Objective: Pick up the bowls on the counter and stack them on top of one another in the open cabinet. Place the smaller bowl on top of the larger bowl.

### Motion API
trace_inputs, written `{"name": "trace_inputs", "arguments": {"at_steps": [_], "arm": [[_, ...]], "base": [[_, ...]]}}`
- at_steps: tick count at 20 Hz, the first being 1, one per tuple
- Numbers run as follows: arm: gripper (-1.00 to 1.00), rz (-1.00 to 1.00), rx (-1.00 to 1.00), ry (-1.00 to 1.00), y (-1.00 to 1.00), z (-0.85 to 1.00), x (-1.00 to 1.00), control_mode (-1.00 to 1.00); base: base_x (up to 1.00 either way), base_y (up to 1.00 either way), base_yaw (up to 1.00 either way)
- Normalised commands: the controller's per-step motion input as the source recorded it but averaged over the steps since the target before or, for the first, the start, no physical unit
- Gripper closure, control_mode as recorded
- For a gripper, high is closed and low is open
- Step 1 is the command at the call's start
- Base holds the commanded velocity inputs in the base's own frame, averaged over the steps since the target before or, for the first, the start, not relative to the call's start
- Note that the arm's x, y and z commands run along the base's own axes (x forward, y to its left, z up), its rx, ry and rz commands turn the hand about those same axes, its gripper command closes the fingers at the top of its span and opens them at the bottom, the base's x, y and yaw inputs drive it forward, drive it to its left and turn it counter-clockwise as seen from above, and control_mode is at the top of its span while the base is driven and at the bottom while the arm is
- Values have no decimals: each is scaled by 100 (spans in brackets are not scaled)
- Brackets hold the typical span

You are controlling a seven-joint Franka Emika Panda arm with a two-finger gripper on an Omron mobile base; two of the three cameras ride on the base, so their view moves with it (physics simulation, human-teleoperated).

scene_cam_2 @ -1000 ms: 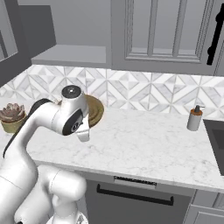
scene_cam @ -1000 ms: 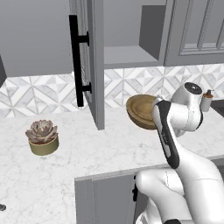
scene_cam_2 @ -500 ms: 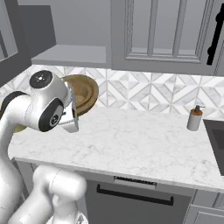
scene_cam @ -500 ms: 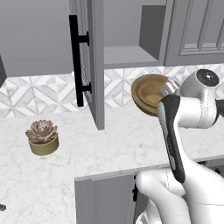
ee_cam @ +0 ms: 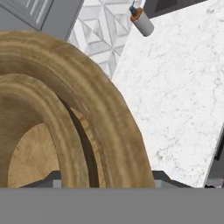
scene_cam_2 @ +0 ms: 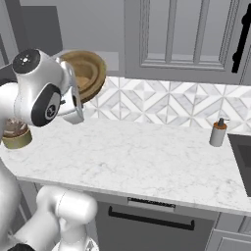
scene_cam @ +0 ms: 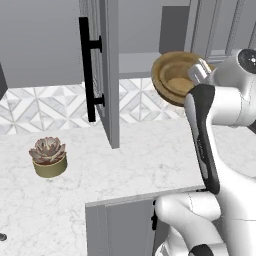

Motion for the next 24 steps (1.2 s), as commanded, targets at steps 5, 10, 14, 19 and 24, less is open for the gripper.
{"name": "trace_inputs", "arguments": {"at_steps": [5,10,14,19,24], "arm": [[100,0,4,0,27,41,41,-100],[100,0,0,-4,7,22,58,-100],[100,0,0,0,23,2,61,-100],[100,0,3,0,17,0,67,-100],[100,0,0,0,13,0,68,-100]], "base": [[0,0,0],[0,0,0],[0,0,0],[0,0,0],[0,0,0]]}}
